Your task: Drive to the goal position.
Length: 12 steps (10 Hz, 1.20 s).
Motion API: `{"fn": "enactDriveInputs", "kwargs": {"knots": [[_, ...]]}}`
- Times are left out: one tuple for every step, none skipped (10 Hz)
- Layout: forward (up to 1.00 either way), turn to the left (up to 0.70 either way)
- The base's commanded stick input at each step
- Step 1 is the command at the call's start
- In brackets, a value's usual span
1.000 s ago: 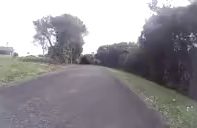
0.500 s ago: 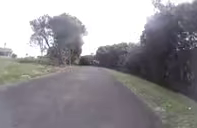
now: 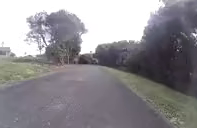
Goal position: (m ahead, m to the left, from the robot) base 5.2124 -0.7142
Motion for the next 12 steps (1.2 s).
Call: {"fn": "enactDriveInputs", "kwargs": {"knots": [[0.70, 0.00], [0.70, 0.00], [0.70, 0.00], [0.70, 0.00], [0.70, 0.00], [0.70, 0.00], [0.70, 0.00], [0.70, 0.00], [0.70, 0.00], [0.70, 0.00], [0.70, 0.00], [0.70, 0.00]]}}
